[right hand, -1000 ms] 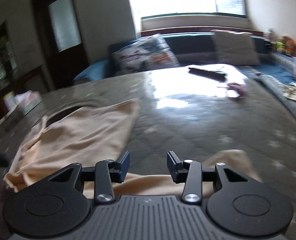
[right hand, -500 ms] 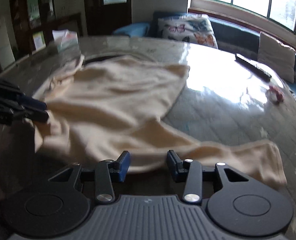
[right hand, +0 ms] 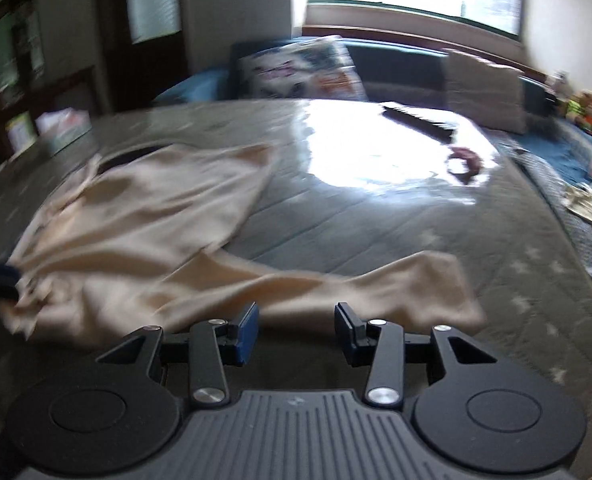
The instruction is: Fold clothes
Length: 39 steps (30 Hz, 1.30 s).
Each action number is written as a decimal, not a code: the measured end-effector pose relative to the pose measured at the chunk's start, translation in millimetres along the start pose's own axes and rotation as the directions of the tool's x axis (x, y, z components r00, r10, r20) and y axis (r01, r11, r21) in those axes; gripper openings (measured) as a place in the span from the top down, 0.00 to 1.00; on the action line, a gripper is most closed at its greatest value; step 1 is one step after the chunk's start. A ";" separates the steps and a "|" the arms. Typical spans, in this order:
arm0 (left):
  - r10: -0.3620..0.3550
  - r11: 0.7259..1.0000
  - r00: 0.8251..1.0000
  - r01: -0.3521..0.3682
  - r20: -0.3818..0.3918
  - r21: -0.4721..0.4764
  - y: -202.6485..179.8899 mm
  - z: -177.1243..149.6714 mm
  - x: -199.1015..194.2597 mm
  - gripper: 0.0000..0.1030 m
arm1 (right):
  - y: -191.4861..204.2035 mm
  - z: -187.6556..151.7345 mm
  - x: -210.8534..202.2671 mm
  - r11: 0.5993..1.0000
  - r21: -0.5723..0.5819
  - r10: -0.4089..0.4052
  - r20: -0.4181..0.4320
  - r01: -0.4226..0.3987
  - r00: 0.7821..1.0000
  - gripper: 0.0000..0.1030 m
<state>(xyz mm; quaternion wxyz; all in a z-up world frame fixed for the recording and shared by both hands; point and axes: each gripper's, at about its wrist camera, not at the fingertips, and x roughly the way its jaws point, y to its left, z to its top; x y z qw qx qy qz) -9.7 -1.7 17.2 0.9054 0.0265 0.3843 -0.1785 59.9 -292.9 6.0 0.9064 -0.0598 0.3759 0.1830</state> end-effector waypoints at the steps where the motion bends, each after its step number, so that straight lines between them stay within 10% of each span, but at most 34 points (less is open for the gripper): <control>1: -0.008 1.000 1.000 0.008 0.000 0.001 -1.9 2.5 3.7 0.76 | -10.1 3.5 1.8 0.999 0.029 -0.024 0.013 0.024 1.000 0.59; 16: -0.104 0.994 0.995 0.104 -0.004 0.046 -30.8 26.6 42.4 0.70 | -80.4 19.6 63.7 0.964 0.204 -0.168 -0.038 0.172 0.985 0.60; 21: -0.126 0.990 0.992 0.126 -0.006 0.061 -40.8 34.7 53.6 0.69 | -82.6 17.2 55.1 0.965 0.221 -0.141 -0.009 0.140 0.990 0.94; 29: -0.179 0.982 0.984 0.179 -0.011 0.066 -53.1 39.7 69.4 0.69 | -87.7 11.7 -24.0 0.967 0.251 -0.104 0.247 0.040 0.963 0.94; 39: -0.209 0.971 0.977 0.213 -0.047 0.111 -68.3 32.4 71.9 0.62 | -101.1 -46.9 -47.5 0.943 0.285 -0.216 0.131 0.172 0.968 0.86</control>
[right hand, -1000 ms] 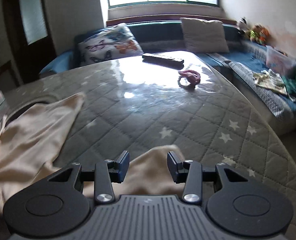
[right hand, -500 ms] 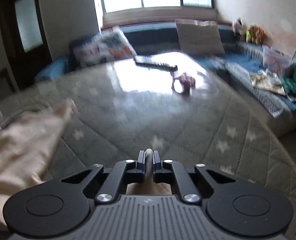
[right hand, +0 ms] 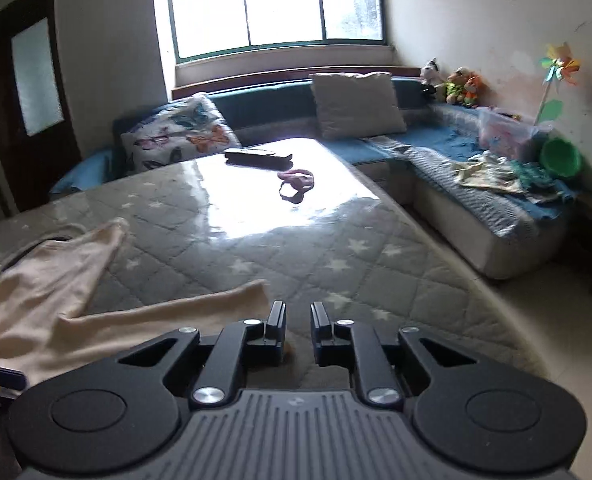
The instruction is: Fold clothes
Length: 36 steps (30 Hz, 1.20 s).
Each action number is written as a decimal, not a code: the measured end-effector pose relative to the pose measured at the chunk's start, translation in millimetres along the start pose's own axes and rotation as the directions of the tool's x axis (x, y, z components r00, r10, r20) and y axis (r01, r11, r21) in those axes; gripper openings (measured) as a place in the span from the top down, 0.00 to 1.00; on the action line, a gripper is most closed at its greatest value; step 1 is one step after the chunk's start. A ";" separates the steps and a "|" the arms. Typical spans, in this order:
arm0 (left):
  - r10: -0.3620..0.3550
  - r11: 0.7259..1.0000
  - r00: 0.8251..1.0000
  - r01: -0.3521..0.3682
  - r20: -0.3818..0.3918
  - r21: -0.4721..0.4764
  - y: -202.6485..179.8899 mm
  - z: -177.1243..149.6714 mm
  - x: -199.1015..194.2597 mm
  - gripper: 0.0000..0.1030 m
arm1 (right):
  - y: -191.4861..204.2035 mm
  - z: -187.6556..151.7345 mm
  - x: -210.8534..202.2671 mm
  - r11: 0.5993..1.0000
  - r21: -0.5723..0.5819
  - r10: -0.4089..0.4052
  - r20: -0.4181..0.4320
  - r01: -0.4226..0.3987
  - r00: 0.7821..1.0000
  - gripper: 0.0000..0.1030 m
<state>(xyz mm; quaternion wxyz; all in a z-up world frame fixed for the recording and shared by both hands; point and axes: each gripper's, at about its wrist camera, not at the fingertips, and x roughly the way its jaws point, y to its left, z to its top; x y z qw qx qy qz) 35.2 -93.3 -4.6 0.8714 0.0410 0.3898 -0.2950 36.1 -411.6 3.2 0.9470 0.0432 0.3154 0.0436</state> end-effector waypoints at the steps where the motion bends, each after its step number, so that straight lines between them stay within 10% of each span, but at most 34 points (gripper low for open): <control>1: 0.010 1.000 1.000 -0.010 0.007 -0.004 1.2 0.0 -3.7 0.61 | 5.1 0.8 3.3 1.000 -0.007 0.022 -0.005 -0.022 1.000 0.81; 12: 0.255 0.957 0.966 -0.247 0.038 -0.152 72.2 2.6 -42.7 0.53 | 65.8 5.2 73.5 0.984 -0.100 0.130 -0.167 -0.148 0.977 0.61; 26: 0.562 0.738 0.825 -0.534 -0.062 -0.412 202.1 -9.0 -75.5 0.51 | 134.5 41.7 82.2 0.928 -0.272 0.221 -0.152 -0.256 0.963 0.45; 36: 0.629 0.646 0.769 -0.598 -0.114 -0.475 245.8 -29.6 -89.6 0.47 | 211.9 48.3 101.2 0.840 -0.363 0.355 -0.197 -0.404 0.914 0.44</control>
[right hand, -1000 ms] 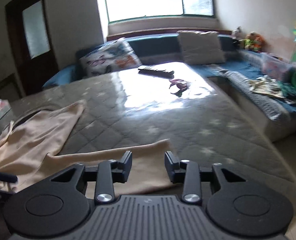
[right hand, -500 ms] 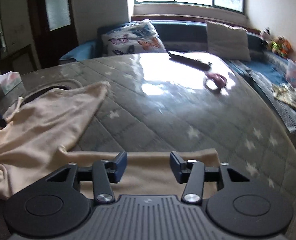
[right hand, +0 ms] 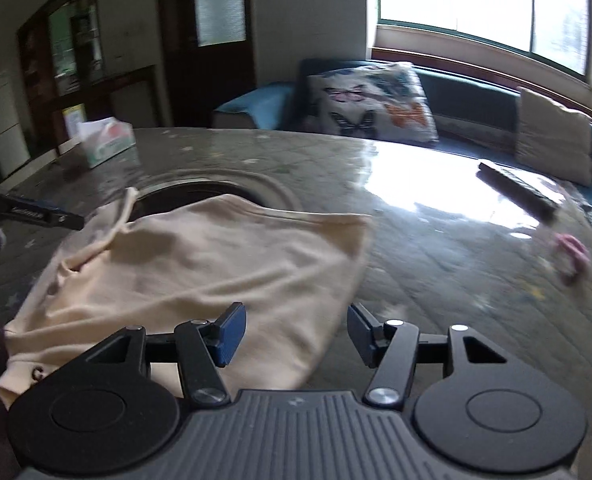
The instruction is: Fold clothes
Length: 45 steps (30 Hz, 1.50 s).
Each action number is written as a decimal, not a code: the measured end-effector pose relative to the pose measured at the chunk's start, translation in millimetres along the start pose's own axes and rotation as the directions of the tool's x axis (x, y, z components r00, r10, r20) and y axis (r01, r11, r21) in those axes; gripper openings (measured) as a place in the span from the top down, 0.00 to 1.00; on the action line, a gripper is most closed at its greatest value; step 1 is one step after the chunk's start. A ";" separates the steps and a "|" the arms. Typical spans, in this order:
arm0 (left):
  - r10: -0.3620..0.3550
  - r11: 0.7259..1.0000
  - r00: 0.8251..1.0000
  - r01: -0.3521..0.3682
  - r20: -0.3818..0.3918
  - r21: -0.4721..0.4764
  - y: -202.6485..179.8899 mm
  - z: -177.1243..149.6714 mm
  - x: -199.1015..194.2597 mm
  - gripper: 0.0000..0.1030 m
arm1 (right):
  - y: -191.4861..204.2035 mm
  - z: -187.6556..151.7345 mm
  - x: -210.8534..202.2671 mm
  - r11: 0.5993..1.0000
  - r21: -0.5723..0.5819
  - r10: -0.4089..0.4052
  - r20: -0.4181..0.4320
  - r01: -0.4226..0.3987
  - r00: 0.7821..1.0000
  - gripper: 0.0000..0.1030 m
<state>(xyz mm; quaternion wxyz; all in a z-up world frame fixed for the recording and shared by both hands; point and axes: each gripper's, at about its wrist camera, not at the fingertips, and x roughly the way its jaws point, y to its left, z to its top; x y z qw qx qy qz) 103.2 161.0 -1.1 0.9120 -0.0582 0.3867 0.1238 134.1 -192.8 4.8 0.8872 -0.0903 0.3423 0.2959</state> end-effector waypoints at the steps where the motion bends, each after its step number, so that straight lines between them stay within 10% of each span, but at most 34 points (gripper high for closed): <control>1: 0.001 1.000 1.000 -0.001 -0.001 -0.002 1.4 1.8 3.2 0.47 | 4.1 1.6 3.7 1.000 -0.007 0.009 -0.003 -0.009 1.000 0.44; 11: -0.058 0.995 0.998 0.057 -0.011 -0.076 -13.3 35.3 36.8 0.48 | 34.7 -0.1 30.0 0.996 -0.053 0.072 -0.049 -0.074 0.996 0.44; 19: 0.049 0.996 0.997 -0.054 -0.067 -0.074 -30.4 56.9 77.4 0.50 | 35.1 -2.3 34.7 0.995 -0.049 0.088 -0.061 -0.091 0.994 0.44; 26: 0.086 0.990 0.995 -0.090 -0.047 -0.106 -10.6 51.3 71.1 0.88 | 30.6 -4.7 35.3 0.996 -0.035 0.085 -0.061 -0.088 0.994 0.44; 29: 0.023 0.994 1.000 -0.023 -0.002 -0.104 1.8 49.1 58.6 0.81 | 29.8 -6.0 34.4 0.996 -0.030 0.083 -0.060 -0.085 0.995 0.44; 32: 0.016 0.996 0.999 -0.011 0.050 -0.093 10.9 46.0 43.7 0.53 | 31.8 -7.4 32.1 0.995 -0.033 0.087 -0.057 -0.089 0.995 0.44; 45: 0.005 0.996 1.000 -0.003 0.022 -0.088 36.0 14.6 37.0 0.78 | 40.1 -9.7 25.8 0.994 -0.043 0.095 -0.056 -0.097 0.994 0.44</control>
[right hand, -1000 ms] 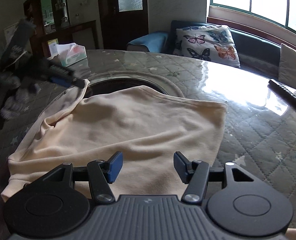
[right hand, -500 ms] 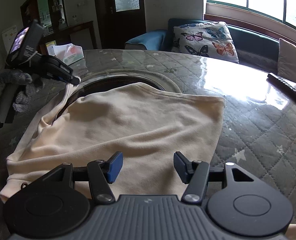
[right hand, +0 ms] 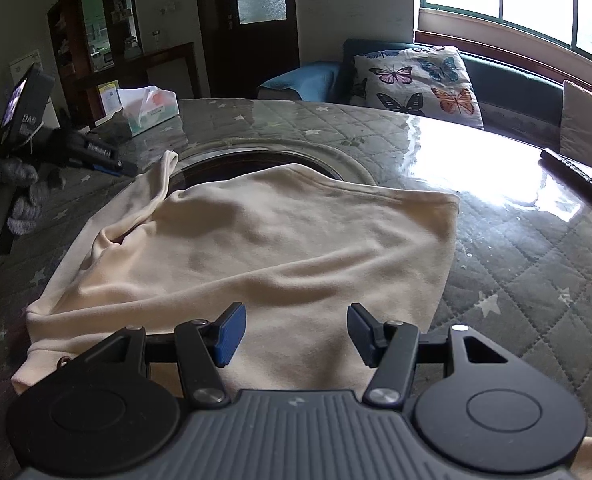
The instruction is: Fold clothes
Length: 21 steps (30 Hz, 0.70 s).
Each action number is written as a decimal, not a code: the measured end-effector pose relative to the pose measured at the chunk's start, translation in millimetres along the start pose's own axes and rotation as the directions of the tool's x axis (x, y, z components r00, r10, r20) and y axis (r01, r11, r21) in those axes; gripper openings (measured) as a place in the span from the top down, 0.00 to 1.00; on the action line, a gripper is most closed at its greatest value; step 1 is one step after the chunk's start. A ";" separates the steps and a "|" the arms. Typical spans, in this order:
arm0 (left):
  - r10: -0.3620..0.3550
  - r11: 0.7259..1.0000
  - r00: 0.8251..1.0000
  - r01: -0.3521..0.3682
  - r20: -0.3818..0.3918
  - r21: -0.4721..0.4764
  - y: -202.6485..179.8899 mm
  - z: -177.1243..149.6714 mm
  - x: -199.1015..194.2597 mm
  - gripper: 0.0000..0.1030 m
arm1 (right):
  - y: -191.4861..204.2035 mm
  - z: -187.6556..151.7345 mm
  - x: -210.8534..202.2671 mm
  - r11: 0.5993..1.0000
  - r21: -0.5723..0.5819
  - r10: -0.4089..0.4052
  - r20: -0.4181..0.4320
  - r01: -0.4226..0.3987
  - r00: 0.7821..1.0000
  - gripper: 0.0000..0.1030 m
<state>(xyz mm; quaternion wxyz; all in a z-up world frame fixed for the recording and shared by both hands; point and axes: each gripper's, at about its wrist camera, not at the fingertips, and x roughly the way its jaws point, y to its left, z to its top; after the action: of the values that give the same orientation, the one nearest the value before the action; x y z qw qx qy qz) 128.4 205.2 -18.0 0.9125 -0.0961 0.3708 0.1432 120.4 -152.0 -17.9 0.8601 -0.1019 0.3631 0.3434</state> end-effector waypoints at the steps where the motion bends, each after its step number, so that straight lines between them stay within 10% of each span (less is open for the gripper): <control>1: 0.002 1.000 1.000 -0.002 0.009 0.021 -3.3 -2.0 -0.5 0.77 | 0.0 -0.1 0.3 1.000 0.001 0.000 -0.001 0.000 1.000 0.44; 21: -0.109 0.994 0.989 0.106 0.095 0.034 -13.6 -18.7 -16.3 0.77 | -3.5 -6.3 6.5 1.000 0.020 -0.005 -0.018 0.005 1.000 0.38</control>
<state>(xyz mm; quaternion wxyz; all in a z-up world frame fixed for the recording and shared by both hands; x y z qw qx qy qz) 109.6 184.1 -18.8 0.9371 -0.0958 0.3225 0.0930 122.5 -153.9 -27.2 0.8586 -0.0973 0.3742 0.3365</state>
